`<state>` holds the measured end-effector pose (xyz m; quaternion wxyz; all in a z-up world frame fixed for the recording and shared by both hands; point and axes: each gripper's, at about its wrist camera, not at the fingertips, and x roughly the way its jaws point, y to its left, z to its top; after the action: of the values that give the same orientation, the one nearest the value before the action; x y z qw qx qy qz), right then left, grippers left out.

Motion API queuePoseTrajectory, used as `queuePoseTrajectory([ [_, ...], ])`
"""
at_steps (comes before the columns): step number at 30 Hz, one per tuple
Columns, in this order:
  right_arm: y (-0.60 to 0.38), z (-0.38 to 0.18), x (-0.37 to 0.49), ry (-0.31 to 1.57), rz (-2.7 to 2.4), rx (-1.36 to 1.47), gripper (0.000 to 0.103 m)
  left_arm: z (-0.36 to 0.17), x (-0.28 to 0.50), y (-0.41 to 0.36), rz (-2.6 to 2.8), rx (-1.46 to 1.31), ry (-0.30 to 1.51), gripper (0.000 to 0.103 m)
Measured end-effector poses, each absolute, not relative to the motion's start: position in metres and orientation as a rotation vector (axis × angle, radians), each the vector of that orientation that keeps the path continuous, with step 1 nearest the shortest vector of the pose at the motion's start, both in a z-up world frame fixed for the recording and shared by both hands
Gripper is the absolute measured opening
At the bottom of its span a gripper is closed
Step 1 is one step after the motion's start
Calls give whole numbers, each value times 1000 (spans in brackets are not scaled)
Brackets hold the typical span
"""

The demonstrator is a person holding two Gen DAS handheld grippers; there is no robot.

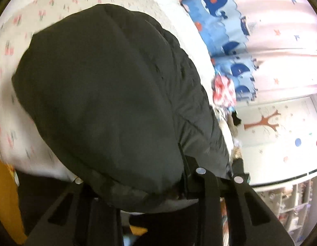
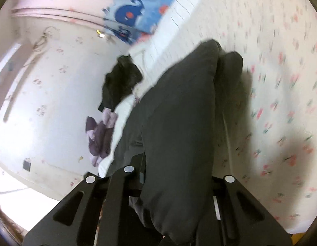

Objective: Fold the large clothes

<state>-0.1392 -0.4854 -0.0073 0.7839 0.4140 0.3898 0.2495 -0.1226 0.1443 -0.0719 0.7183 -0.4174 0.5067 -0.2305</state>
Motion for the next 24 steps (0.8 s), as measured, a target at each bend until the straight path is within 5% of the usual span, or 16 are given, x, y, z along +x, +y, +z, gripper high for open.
queuePoseTrajectory([
  [2,-495,-7,-148,872,506,861,17,-85,-134,147,-451,-967,1154,57],
  [6,-505,-45,-157,1010,453,849,19,-99,-137,158,-409,-1089,1104,60],
  [11,-518,-60,-166,963,464,945,20,-91,-117,148,-336,-1031,1133,78],
  [21,-522,-72,-159,973,451,957,20,-109,-120,161,-321,-1177,1104,79],
  [24,-521,-79,-157,985,444,965,21,-110,-130,178,-347,-1246,1084,92],
])
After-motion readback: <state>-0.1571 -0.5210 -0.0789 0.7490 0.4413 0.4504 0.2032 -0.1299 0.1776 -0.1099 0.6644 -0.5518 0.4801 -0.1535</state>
